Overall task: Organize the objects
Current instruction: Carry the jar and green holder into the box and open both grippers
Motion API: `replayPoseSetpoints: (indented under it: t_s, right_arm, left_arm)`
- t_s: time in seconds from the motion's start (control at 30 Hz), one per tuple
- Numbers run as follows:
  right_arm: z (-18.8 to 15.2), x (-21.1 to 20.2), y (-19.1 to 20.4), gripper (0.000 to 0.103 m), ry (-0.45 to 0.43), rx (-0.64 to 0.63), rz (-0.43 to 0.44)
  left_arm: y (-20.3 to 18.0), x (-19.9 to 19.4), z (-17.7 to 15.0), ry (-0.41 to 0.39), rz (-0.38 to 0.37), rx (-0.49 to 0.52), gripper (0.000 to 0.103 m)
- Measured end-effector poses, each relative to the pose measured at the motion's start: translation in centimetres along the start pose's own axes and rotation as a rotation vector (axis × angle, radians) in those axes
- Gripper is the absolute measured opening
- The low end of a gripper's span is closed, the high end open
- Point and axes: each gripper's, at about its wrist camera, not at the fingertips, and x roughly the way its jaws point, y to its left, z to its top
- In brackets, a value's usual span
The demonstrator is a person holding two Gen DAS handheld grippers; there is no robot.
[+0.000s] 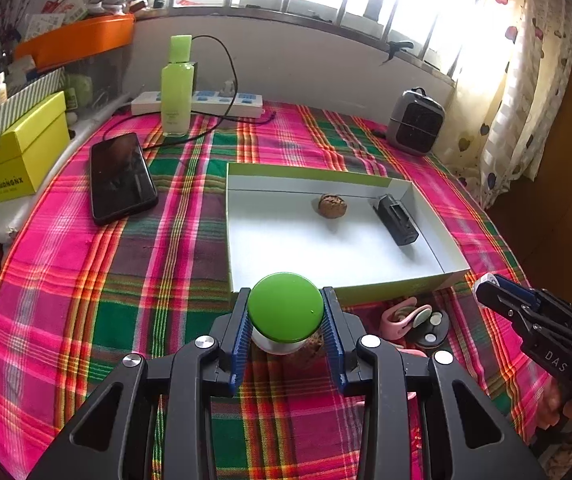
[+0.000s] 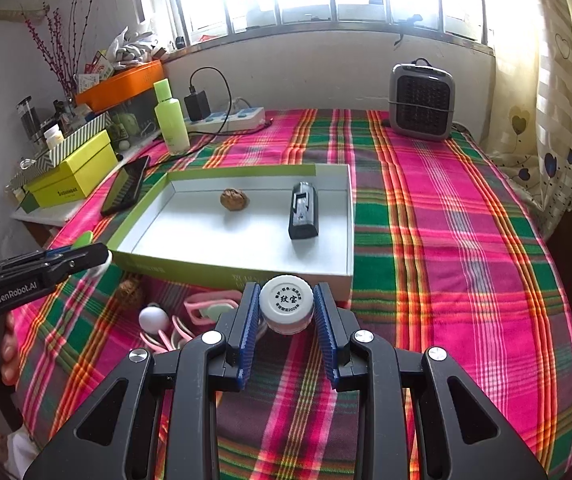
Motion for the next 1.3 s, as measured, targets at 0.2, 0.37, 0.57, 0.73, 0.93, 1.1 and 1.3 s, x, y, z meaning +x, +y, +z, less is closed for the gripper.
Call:
replayPoseSetpoints:
  t_s: [0.2, 0.37, 0.57, 0.73, 0.93, 1.1, 1.3]
  right_arm:
    - [1.7, 0.9, 0.2, 0.029, -0.001, 0.010, 0.031]
    - [3.2, 2.4, 0.6, 0.029, 0.009, 0.012, 0.049]
    - [5.0, 4.4, 0.8, 0.029, 0.023, 0.005, 0.061]
    - [6.1, 6.0, 0.9, 0.029, 0.034, 0.001, 0.061]
    - [7.3, 8.0, 0.9, 0.029, 0.056, 0.003, 0.064]
    - [8.1, 10.0, 0.9, 0.029, 0.082, -0.004, 0.060]
    - [8.8, 11.7, 0.6, 0.029, 0.108, -0.004, 0.059]
  left_arm:
    - [-0.6, 1.2, 1.4, 0.015, -0.012, 0.004, 0.031]
    - [-1.0, 2.7, 2.8, 0.026, -0.017, 0.009, 0.031]
    - [-1.1, 4.7, 4.4, 0.044, -0.020, 0.012, 0.031]
    - [-1.1, 6.1, 5.6, 0.048, -0.020, 0.014, 0.031]
    - [-1.1, 7.8, 6.9, 0.062, -0.021, 0.027, 0.031]
    - [-1.0, 9.4, 7.7, 0.079, -0.024, 0.022, 0.031]
    - [-0.7, 10.9, 8.3, 0.098, -0.020, 0.013, 0.031]
